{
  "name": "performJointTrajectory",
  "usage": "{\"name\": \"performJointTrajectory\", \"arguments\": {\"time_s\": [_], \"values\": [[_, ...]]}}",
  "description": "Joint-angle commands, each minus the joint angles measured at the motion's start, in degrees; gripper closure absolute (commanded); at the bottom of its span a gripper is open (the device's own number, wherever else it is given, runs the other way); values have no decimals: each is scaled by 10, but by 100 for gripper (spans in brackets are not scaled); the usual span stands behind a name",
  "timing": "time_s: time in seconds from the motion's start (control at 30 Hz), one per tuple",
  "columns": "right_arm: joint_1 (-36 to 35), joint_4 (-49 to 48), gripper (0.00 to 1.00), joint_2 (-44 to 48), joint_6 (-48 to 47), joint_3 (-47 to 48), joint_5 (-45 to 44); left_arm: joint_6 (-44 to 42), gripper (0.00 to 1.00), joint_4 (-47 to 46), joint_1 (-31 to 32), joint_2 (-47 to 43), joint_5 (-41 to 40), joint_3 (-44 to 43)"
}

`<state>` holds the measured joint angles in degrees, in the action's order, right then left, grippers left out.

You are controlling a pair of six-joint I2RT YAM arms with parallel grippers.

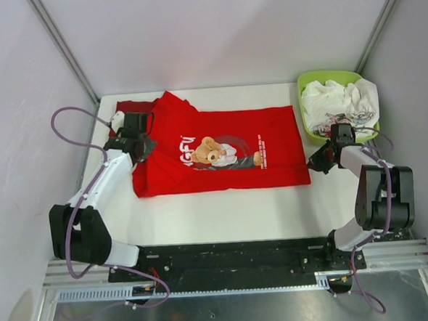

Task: Fold and stack the t-shirts
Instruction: Fold the flattened tshirt in 1/3 of the way

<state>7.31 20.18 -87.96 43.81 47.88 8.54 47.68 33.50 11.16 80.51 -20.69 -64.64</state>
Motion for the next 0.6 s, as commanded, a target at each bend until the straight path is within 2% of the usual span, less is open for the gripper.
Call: {"name": "performJointTrajectory", "arguments": {"time_s": [0.0, 0.57], "values": [[2, -36, 100, -18, -15, 30, 1, -18, 100, -27, -11, 8, -2, -29], [0, -60, 100, -50, -21, 63, 12, -59, 100, -48, -29, 54, 29, -80]]}}
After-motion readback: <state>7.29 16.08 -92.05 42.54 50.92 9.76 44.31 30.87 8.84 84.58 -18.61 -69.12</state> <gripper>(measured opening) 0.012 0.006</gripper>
